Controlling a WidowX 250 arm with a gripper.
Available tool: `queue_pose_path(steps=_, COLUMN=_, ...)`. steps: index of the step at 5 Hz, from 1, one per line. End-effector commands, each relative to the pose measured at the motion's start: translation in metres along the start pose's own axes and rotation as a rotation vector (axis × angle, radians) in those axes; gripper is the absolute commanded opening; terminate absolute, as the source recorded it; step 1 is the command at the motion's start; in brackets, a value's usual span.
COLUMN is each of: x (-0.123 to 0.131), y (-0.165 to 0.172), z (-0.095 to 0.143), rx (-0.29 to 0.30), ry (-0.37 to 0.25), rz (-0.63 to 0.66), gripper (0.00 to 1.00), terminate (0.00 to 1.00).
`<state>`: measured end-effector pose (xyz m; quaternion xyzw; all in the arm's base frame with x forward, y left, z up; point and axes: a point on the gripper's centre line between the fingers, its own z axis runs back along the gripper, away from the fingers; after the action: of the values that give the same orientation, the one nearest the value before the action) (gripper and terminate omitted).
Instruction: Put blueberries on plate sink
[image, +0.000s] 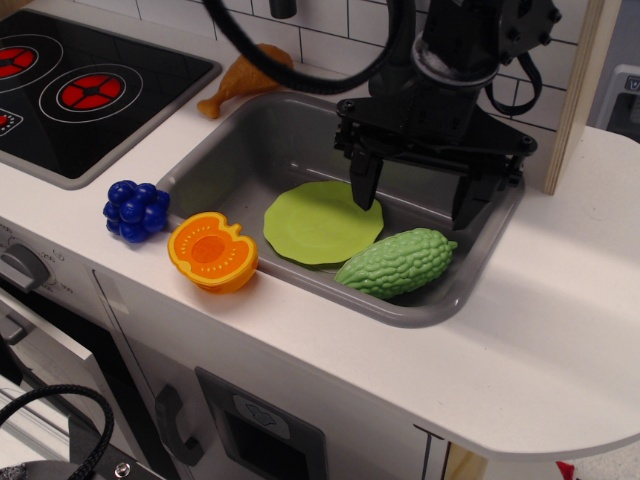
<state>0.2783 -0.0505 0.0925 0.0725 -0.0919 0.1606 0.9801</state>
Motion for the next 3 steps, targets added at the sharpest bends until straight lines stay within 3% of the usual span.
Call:
queue_pose_path(steps=1, x=0.000, y=0.000, z=0.000, rx=0.000, ry=0.000, rz=0.000, gripper=1.00, terminate=0.00)
queue_pose_path(steps=2, x=0.015, y=0.023, z=-0.008, rx=-0.002, ry=-0.055, rz=0.029, gripper=1.00, terminate=0.00)
queue_pose_path(steps=3, x=0.032, y=0.052, z=-0.017, rx=0.002, ry=-0.072, rz=0.033, gripper=1.00, terminate=0.00)
